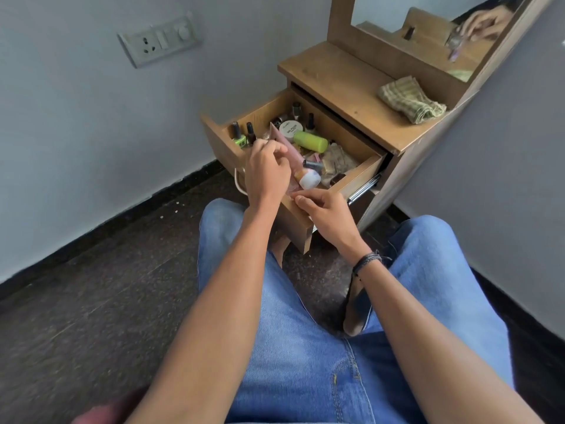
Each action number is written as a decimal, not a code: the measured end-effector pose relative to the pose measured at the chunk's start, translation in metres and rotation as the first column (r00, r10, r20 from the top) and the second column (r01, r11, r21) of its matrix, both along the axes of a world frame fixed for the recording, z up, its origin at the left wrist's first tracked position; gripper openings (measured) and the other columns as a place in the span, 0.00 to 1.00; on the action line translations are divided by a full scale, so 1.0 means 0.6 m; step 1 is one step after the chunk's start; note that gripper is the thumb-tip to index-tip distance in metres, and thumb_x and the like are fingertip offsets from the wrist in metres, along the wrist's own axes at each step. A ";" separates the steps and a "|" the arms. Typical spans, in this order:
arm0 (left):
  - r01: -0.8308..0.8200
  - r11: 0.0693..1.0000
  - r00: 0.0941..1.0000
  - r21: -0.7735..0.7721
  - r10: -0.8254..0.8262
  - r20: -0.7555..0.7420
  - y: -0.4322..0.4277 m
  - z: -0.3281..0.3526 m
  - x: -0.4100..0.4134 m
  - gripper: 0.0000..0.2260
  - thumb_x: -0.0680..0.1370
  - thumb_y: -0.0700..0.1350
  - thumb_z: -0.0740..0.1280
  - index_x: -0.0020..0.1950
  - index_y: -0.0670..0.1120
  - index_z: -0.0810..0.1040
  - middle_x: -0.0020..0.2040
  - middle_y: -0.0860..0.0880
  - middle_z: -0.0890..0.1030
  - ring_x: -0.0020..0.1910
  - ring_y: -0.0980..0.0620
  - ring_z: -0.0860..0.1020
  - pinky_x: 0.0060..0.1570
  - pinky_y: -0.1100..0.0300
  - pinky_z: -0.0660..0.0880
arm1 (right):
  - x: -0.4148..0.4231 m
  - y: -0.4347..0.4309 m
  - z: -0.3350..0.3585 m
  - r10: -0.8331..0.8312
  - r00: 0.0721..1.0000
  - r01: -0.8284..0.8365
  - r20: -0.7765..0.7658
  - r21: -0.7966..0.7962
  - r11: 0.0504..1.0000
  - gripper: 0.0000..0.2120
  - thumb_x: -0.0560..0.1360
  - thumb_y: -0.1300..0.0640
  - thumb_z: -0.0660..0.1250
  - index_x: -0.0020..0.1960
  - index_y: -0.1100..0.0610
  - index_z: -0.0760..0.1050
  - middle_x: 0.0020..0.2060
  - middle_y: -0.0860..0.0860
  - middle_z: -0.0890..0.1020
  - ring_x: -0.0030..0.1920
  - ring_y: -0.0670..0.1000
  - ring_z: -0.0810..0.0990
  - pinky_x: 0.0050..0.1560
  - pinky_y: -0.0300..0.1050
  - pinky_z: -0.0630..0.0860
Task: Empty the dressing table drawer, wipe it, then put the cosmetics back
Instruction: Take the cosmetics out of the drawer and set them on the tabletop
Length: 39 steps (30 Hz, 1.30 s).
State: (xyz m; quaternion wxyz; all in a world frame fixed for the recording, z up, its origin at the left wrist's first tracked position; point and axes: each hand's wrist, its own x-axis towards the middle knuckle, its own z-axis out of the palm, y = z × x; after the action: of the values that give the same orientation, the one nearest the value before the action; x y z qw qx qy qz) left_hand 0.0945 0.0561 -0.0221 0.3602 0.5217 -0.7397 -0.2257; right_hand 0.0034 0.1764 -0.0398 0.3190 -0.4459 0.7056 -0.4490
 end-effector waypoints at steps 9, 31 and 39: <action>0.114 0.992 0.993 0.059 -0.116 0.031 0.013 0.006 -0.017 0.08 0.77 0.39 0.67 0.49 0.50 0.83 0.57 0.52 0.79 0.59 0.51 0.73 0.51 0.59 0.71 | -0.059 -0.018 0.024 -0.036 0.999 0.036 -0.012 0.016 0.999 0.06 0.80 0.53 0.69 0.51 0.49 0.85 0.41 0.43 0.87 0.47 0.44 0.85 0.55 0.52 0.81; 0.229 0.935 0.931 0.269 -0.291 0.221 -0.033 -0.001 -0.081 0.11 0.80 0.47 0.68 0.62 0.51 0.79 0.65 0.50 0.74 0.65 0.46 0.69 0.61 0.44 0.72 | -0.122 -0.101 -0.021 -0.067 0.848 0.064 -0.525 -0.024 0.998 0.15 0.78 0.62 0.65 0.63 0.57 0.81 0.53 0.54 0.78 0.54 0.56 0.75 0.53 0.48 0.73; 0.213 0.928 0.875 0.307 -0.321 0.363 -0.035 -0.011 -0.086 0.13 0.79 0.42 0.69 0.62 0.52 0.78 0.68 0.49 0.74 0.68 0.43 0.68 0.66 0.39 0.69 | -0.112 -0.095 -0.021 -0.041 0.794 0.041 -0.607 -0.013 0.999 0.16 0.77 0.60 0.65 0.64 0.58 0.80 0.53 0.54 0.78 0.50 0.56 0.75 0.50 0.50 0.75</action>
State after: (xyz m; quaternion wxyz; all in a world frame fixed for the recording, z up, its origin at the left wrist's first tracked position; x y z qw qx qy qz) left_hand 0.0428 0.0352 -0.0289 0.0925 0.4912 -0.8280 -0.2541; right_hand -0.0639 0.1197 -0.0526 0.0664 -0.5509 0.7802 -0.2889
